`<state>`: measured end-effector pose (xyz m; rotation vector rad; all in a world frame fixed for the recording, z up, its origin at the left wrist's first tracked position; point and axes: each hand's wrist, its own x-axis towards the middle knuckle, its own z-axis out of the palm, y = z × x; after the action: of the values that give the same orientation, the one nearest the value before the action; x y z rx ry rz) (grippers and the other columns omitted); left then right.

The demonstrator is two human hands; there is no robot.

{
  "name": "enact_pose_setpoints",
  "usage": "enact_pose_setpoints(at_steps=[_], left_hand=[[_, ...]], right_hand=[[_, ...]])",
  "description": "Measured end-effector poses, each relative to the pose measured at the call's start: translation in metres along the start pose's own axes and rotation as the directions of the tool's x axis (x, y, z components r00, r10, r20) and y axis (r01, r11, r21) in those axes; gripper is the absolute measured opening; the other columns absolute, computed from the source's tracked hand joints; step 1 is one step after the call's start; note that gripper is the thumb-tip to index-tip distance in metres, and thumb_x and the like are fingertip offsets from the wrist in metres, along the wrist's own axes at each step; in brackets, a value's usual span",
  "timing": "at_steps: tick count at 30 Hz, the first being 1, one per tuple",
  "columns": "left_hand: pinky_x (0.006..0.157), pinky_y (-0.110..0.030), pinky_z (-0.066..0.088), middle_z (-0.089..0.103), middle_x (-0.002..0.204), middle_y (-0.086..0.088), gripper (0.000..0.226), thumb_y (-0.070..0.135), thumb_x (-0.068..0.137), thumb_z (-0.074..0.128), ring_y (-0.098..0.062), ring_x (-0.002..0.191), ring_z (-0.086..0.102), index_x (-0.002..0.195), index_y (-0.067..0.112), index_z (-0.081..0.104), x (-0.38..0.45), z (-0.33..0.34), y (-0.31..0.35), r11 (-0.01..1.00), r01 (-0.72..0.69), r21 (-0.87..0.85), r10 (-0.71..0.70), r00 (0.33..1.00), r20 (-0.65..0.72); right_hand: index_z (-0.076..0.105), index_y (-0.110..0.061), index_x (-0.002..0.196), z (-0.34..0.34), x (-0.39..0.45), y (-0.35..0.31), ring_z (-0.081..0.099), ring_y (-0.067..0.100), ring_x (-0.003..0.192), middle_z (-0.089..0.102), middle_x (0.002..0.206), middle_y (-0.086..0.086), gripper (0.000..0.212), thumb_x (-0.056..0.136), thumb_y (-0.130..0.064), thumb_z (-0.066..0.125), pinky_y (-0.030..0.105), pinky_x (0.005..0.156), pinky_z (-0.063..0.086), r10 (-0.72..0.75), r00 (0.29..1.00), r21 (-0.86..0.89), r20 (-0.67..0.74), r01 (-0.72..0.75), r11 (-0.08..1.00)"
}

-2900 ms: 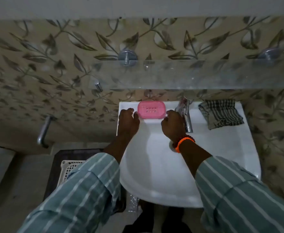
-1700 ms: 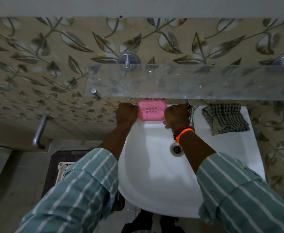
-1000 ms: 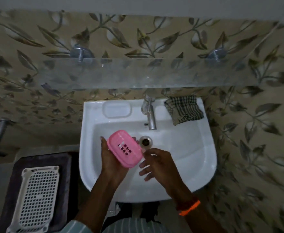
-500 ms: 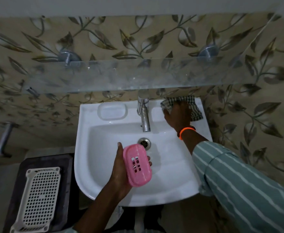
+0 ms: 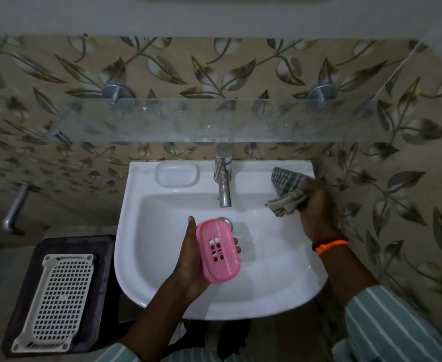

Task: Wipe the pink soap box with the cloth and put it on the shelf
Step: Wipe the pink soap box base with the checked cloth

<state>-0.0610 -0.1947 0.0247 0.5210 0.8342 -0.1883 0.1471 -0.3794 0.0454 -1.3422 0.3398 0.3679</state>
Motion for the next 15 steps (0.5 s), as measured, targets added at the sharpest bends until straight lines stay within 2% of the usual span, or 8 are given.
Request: enact_pose_setpoints(at_steps=[2, 4, 5, 7, 9, 11, 13, 15], left_hand=[[0.100, -0.052, 0.052, 0.074, 0.111, -0.026, 0.092, 0.082, 0.085, 0.044, -0.040, 0.100, 0.069, 0.115, 0.003, 0.080, -0.003, 0.005, -0.001, 1.000, 0.004, -0.012, -0.004, 1.000, 0.022], [0.102, -0.053, 0.050, 0.073, 0.110, -0.025, 0.092, 0.084, 0.089, 0.040, -0.039, 0.100, 0.068, 0.114, 0.005, 0.081, -0.006, 0.009, -0.002, 1.000, 0.004, -0.020, -0.003, 0.999, 0.045], [0.102, -0.053, 0.049, 0.073, 0.109, -0.023, 0.091, 0.084, 0.089, 0.039, -0.038, 0.099, 0.068, 0.114, 0.008, 0.081, -0.007, 0.011, -0.002, 1.000, 0.003, -0.023, -0.002, 0.998, 0.058], [0.100, -0.052, 0.051, 0.074, 0.108, -0.020, 0.088, 0.085, 0.090, 0.039, -0.035, 0.096, 0.069, 0.120, 0.013, 0.079, -0.012, 0.014, -0.004, 0.999, 0.006, -0.037, -0.003, 0.997, 0.080], [0.097, -0.051, 0.052, 0.076, 0.110, -0.017, 0.090, 0.086, 0.089, 0.038, -0.033, 0.095, 0.071, 0.129, 0.014, 0.073, -0.017, 0.015, -0.005, 0.999, 0.014, -0.033, -0.011, 0.995, 0.104], [0.097, -0.051, 0.054, 0.076, 0.116, -0.018, 0.094, 0.088, 0.087, 0.038, -0.034, 0.100, 0.072, 0.137, 0.014, 0.068, -0.023, 0.014, -0.004, 0.999, 0.037, -0.025, -0.034, 0.991, 0.131], [0.097, -0.050, 0.054, 0.073, 0.122, -0.021, 0.094, 0.087, 0.086, 0.040, -0.036, 0.105, 0.070, 0.136, 0.013, 0.069, -0.029, 0.015, -0.002, 0.998, 0.060, -0.004, -0.059, 0.987, 0.147], [0.097, -0.048, 0.056, 0.073, 0.121, -0.022, 0.092, 0.086, 0.088, 0.040, -0.035, 0.105, 0.071, 0.126, 0.011, 0.076, -0.034, 0.016, 0.001, 0.997, 0.080, 0.016, -0.082, 0.982, 0.170]], right_hand=[[0.068, 0.000, 0.088, -0.012, -0.027, -0.010, 0.071, 0.021, 0.067, 0.073, 0.076, 0.010, 0.041, 0.098, -0.021, 0.034, 0.027, 0.056, 0.058, 0.210, 0.951, 0.336, 0.227, -0.279, 0.900], [0.075, -0.004, 0.084, -0.018, -0.052, -0.007, 0.075, 0.026, 0.075, 0.076, 0.081, 0.014, 0.038, 0.099, -0.027, 0.049, 0.036, 0.063, 0.061, 0.277, 0.914, 0.324, 0.296, -0.368, 0.872], [0.075, -0.003, 0.091, -0.020, -0.062, -0.002, 0.074, 0.031, 0.086, 0.076, 0.092, 0.017, 0.025, 0.093, -0.023, 0.061, 0.045, 0.074, 0.060, 0.302, 0.915, 0.260, 0.266, -0.370, 0.892], [0.068, 0.000, 0.112, -0.018, -0.088, 0.002, 0.068, 0.039, 0.103, 0.070, 0.113, 0.023, 0.040, 0.078, -0.019, 0.077, 0.055, 0.093, 0.051, 0.334, 0.920, 0.143, 0.203, -0.365, 0.920], [0.070, -0.002, 0.110, -0.011, -0.111, 0.004, 0.069, 0.037, 0.101, 0.072, 0.110, 0.020, 0.052, 0.067, -0.026, 0.084, 0.056, 0.093, 0.052, 0.201, 0.970, 0.018, 0.136, -0.206, 0.978], [0.073, -0.008, 0.096, 0.004, -0.138, -0.006, 0.074, 0.026, 0.086, 0.076, 0.091, 0.007, 0.037, 0.068, -0.030, 0.083, 0.040, 0.079, 0.061, -0.141, 0.977, -0.246, 0.157, 0.177, 0.953], [0.069, -0.016, 0.091, 0.021, -0.162, -0.009, 0.073, 0.015, 0.079, 0.074, 0.085, 0.000, 0.017, 0.079, -0.010, 0.079, 0.025, 0.069, 0.060, -0.372, 0.844, -0.337, 0.387, 0.505, 0.794], [0.065, -0.020, 0.102, 0.042, -0.177, -0.001, 0.071, 0.011, 0.083, 0.071, 0.090, -0.004, 0.034, 0.081, 0.006, 0.069, 0.020, 0.068, 0.058, -0.349, 0.759, -0.352, 0.549, 0.589, 0.727]])
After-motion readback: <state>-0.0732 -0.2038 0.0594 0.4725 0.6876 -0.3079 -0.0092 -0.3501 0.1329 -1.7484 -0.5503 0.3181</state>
